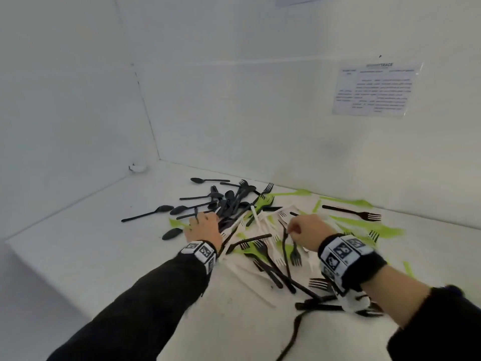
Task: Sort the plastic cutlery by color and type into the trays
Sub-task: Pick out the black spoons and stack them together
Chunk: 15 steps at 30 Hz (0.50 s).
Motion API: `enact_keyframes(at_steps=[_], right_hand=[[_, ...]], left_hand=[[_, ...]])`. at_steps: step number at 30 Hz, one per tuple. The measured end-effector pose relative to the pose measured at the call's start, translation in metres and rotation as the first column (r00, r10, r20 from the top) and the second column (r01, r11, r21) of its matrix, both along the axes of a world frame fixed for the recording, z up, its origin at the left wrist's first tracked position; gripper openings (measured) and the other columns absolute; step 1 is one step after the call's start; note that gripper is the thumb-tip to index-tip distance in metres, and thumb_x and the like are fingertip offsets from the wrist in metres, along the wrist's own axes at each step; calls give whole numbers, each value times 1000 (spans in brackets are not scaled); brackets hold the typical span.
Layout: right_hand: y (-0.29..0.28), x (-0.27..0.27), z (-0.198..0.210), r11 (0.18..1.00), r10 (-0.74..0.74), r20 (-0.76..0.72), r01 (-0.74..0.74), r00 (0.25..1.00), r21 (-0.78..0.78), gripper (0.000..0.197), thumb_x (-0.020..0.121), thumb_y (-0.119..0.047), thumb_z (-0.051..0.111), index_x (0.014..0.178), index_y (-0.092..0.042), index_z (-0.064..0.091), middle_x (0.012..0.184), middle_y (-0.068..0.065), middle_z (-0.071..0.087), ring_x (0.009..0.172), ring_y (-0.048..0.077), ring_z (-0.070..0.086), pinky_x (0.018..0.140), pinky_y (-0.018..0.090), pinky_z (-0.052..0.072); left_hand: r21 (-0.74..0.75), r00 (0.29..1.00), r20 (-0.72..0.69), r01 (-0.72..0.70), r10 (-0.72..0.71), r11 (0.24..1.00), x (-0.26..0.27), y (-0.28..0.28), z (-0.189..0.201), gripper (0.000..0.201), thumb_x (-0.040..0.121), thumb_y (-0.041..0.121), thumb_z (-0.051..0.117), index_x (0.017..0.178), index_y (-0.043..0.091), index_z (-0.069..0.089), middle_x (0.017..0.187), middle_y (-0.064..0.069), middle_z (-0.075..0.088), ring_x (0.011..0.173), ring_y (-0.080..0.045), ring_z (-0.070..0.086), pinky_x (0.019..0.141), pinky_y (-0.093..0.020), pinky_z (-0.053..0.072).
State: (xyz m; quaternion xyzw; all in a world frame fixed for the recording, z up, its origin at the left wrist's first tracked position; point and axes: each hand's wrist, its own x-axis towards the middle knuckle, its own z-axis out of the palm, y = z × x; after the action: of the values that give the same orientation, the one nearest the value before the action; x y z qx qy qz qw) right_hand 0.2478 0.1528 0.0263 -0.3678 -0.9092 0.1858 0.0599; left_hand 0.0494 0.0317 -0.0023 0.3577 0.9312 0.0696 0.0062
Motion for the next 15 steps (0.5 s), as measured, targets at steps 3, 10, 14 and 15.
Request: enact_keyframes(at_steps=[3, 10, 14, 15], right_hand=[[-8, -51, -12, 999, 25, 71, -24, 997, -22, 25, 90, -13, 48, 103, -13, 70, 112, 5, 66, 109, 20, 57, 94, 26, 45], [-8, -116, -29, 999, 26, 193, -21, 981, -28, 25, 91, -17, 49, 107, -14, 67, 117, 5, 63, 112, 21, 56, 96, 28, 44], [-15, -153, -34, 995, 97, 120, -92, 988, -46, 30, 91, -5, 44, 115, -10, 63, 122, 9, 58, 116, 23, 53, 97, 26, 40], [-16, -164, -37, 990, 138, 145, -130, 980, -61, 36, 91, -1, 42, 122, -11, 59, 128, 9, 53, 121, 24, 49, 102, 27, 38]], left_hand=[[-188, 992, 124, 21, 2, 982, -46, -17, -12, 47, 93, 30, 48, 135, 15, 33, 139, -10, 42, 127, -28, 44, 102, -41, 37], [221, 949, 267, 109, -168, 969, -80, -21, -30, 25, 90, 12, 55, 114, 7, 54, 115, -12, 61, 106, -24, 58, 87, -26, 43], [689, 921, 336, -98, -197, 718, -94, -9, -12, 12, 85, 15, 64, 96, 11, 65, 94, -7, 65, 84, -18, 59, 75, -21, 42], [741, 897, 393, -177, -204, 648, -97, -7, -7, 8, 85, 16, 64, 93, 14, 64, 94, -5, 65, 85, -17, 60, 76, -22, 44]])
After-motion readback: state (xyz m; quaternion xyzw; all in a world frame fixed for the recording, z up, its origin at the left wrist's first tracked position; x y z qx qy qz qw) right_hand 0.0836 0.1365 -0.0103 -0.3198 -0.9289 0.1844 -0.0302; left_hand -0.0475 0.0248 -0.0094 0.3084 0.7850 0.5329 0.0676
